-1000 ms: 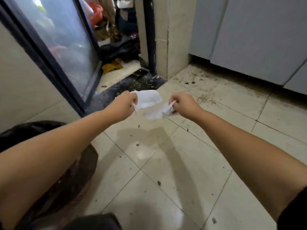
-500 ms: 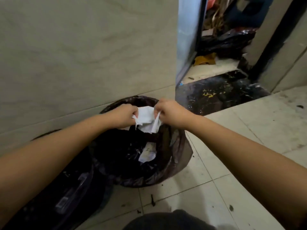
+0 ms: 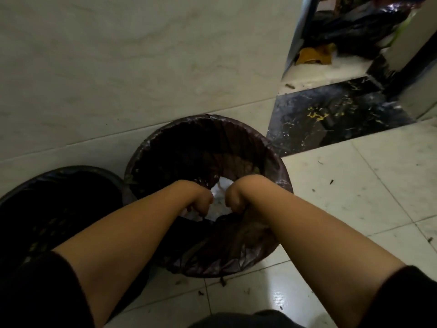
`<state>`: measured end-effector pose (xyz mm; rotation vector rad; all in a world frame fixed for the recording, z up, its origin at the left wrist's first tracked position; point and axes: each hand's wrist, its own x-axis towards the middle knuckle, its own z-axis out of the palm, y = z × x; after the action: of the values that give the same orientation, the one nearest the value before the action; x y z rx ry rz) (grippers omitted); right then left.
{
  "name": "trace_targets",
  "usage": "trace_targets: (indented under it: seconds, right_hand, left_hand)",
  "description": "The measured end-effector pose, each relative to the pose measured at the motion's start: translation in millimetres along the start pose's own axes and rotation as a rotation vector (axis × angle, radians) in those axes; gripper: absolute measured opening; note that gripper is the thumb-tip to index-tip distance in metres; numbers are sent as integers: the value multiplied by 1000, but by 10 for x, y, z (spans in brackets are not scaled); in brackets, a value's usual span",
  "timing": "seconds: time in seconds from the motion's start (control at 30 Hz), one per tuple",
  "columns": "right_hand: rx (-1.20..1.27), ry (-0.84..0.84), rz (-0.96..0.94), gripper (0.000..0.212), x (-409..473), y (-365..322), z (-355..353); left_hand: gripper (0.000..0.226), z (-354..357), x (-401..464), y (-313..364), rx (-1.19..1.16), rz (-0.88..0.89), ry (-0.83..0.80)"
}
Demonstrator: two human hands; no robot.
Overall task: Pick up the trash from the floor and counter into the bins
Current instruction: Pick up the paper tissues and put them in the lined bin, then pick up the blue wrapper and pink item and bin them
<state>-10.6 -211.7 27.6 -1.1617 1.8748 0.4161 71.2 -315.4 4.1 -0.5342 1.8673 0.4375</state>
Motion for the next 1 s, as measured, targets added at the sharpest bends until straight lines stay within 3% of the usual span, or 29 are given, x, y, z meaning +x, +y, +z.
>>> trace_targets:
  seconds: [0.1,0.13,0.23,0.37,0.5,0.57,0.7,1.0]
  right_hand:
    - [116,27,-135,44,-291,33,-369]
    - [136,99,-159,42,-460,81,-506]
    - [282,412,-154,38,-1028,403,-778]
    - [476,843,-10,32,-1814,1249,-581]
    - [579,982,306,32,-2490,2256,264]
    - [611,977,483,35,-2812,2698,877]
    - [740,882,779,39,-3428,3223,2349]
    - [1091,539,1236,45,-4282,3402,5372]
  left_hand:
    - [25,-235,-344,151,20,78,195]
    - [14,-375,-569,254,48,98,290]
    - [16,-776,-1133,582,149,140,564]
    - [24,-1027,-1484,1359,300,227,849]
    - [24,-888,-1537,2492,484,388,942]
    - [20,-660,-1474,3130,514,498,922]
    - [34,122,-1219,4421,569,698,806]
    - [44,2230,-811,6243,712,971,557]
